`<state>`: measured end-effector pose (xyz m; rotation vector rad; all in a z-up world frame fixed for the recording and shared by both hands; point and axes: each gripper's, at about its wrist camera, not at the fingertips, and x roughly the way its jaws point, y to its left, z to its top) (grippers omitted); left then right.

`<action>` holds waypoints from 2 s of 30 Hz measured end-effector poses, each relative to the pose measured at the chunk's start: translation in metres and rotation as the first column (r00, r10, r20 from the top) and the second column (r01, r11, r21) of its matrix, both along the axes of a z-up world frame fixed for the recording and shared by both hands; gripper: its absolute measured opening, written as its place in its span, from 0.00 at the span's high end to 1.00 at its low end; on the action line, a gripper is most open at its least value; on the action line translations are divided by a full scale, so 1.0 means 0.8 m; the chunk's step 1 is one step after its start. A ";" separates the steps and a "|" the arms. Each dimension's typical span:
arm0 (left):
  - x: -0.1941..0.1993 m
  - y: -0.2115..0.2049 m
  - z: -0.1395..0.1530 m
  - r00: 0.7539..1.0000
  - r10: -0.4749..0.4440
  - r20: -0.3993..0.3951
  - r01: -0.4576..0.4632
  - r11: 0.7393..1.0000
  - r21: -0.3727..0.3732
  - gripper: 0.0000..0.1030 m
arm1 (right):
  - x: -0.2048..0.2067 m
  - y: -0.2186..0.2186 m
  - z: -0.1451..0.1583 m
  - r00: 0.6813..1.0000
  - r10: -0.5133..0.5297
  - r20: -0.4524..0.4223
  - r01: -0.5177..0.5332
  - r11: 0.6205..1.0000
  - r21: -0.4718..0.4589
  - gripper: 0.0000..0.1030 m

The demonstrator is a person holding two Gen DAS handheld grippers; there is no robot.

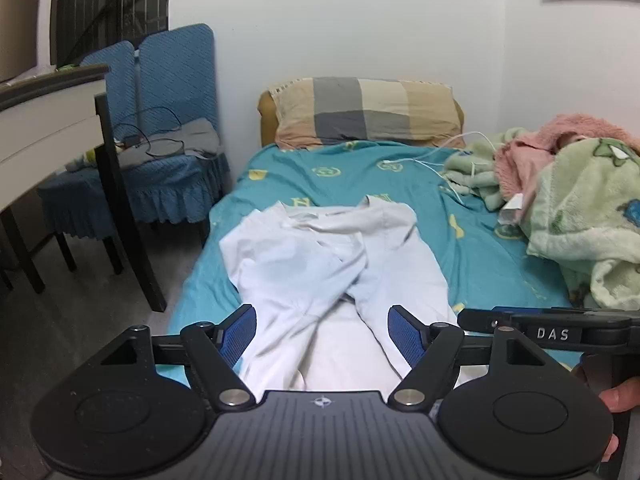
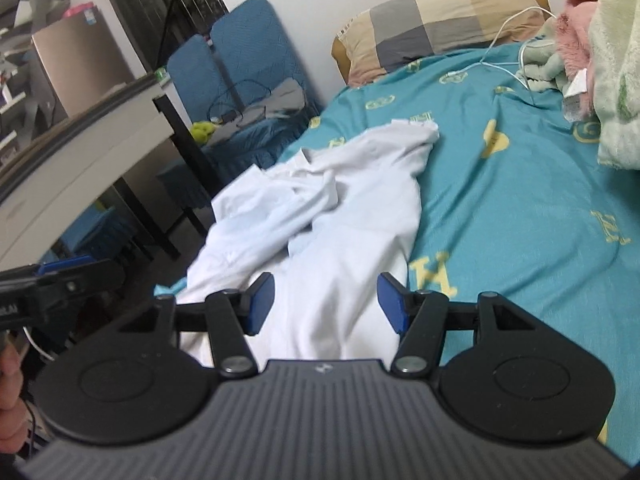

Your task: Fold clothes

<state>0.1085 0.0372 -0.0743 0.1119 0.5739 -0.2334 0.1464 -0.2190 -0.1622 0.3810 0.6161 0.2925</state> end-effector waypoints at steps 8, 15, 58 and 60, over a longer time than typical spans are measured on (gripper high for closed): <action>-0.017 0.049 0.024 0.999 0.000 0.051 0.006 0.993 -0.120 0.28 | -0.006 0.013 0.009 1.000 -0.007 0.005 0.007 0.999 0.032 0.41; -0.020 0.082 0.035 0.999 0.037 0.039 -0.031 0.989 -0.145 0.27 | 0.037 0.051 0.028 0.999 0.044 0.030 -0.042 0.998 -0.050 0.41; 0.026 0.139 -0.007 0.993 0.053 -0.102 -0.084 0.939 -0.333 0.24 | 0.260 0.189 0.015 0.974 -0.194 0.119 0.226 0.885 -0.407 0.86; 0.029 0.135 -0.011 0.992 0.056 -0.112 -0.088 0.947 -0.310 0.24 | 0.270 0.170 -0.003 0.972 -0.229 0.061 0.235 0.902 -0.361 0.85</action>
